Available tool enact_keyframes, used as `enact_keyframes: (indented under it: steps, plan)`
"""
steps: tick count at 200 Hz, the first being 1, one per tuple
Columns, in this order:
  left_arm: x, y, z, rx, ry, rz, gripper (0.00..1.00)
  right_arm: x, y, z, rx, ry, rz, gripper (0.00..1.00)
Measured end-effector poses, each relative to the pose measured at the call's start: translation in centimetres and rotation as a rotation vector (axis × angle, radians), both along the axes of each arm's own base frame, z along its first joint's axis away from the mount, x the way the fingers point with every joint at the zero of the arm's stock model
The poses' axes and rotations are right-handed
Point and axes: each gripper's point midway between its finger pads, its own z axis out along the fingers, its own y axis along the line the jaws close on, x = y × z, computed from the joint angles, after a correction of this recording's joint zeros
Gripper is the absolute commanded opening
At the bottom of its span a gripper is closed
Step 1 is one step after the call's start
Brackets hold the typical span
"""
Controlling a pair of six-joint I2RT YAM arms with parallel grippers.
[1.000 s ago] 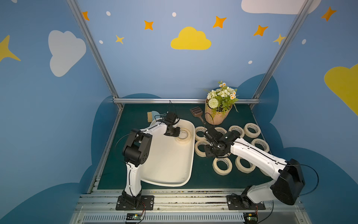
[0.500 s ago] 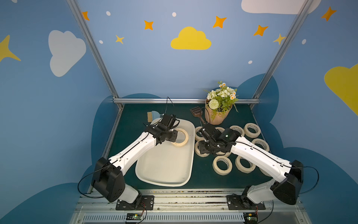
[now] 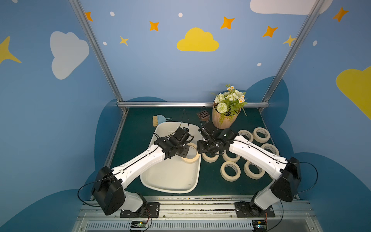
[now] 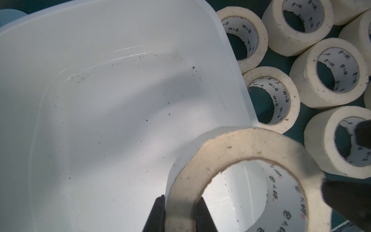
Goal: Take out the art tape in the storage box
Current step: Pick up the art tape from the storage box.
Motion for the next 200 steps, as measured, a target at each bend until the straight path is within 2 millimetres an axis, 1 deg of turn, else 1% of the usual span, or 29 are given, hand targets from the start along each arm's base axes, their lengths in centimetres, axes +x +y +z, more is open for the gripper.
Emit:
enact_keyframes:
  steps: [4,8,12,18,29,31,39,54,77,87,95,107,118,180,200]
  plan:
    - [0.0,-0.1,0.1,-0.004,-0.003,-0.001,0.11,0.0,0.1,-0.1,-0.001,0.003,0.001,0.52]
    - [-0.1,-0.1,0.3,-0.007,-0.006,-0.002,0.11,0.1,0.2,-0.3,-0.001,0.006,0.002,0.47]
    - [-0.1,-0.1,0.3,-0.006,-0.009,-0.002,0.12,0.1,0.3,-0.3,0.003,0.01,0.001,0.38]
    - [-0.1,-0.1,0.3,-0.007,-0.009,-0.003,0.12,0.2,0.6,-0.3,0.01,0.015,0.002,0.21]
    - [-0.1,-0.3,0.3,-0.014,-0.009,0.0,0.15,0.2,1.2,-0.2,0.032,0.016,0.014,0.02]
    - [-0.1,-0.3,0.3,-0.014,-0.01,0.0,0.16,0.2,1.2,-0.1,0.034,0.016,0.014,0.0]
    - [-0.2,-0.1,0.1,-0.007,-0.008,0.004,0.19,0.3,1.2,-0.1,0.032,0.013,0.012,0.0]
    - [-0.3,0.0,0.0,-0.015,-0.003,0.008,0.19,0.7,1.0,-0.1,0.037,0.014,-0.001,0.0]
    - [-0.7,0.0,-0.2,-0.033,-0.009,0.006,0.19,0.7,1.0,0.0,0.04,0.015,-0.001,0.0]
    - [-0.9,0.1,-0.2,-0.036,-0.01,0.006,0.19,0.7,1.1,0.0,0.043,0.017,0.0,0.19]
    - [-1.1,0.2,-0.2,-0.038,-0.009,0.004,0.2,0.7,1.0,0.0,0.042,0.015,0.001,0.31]
    - [-1.1,0.3,0.0,-0.034,-0.013,0.004,0.2,0.9,0.8,-0.1,0.031,0.011,-0.004,0.42]
    - [-1.1,0.4,0.0,-0.029,-0.017,0.007,0.2,1.1,0.4,-0.2,0.023,0.006,-0.016,0.48]
    - [-0.9,0.6,0.0,-0.016,-0.024,0.009,0.24,1.2,0.2,-0.4,0.011,0.003,-0.023,0.53]
    - [-0.4,0.4,-0.1,-0.006,-0.036,0.008,0.24,0.9,0.6,-0.3,0.02,0.003,-0.011,0.53]
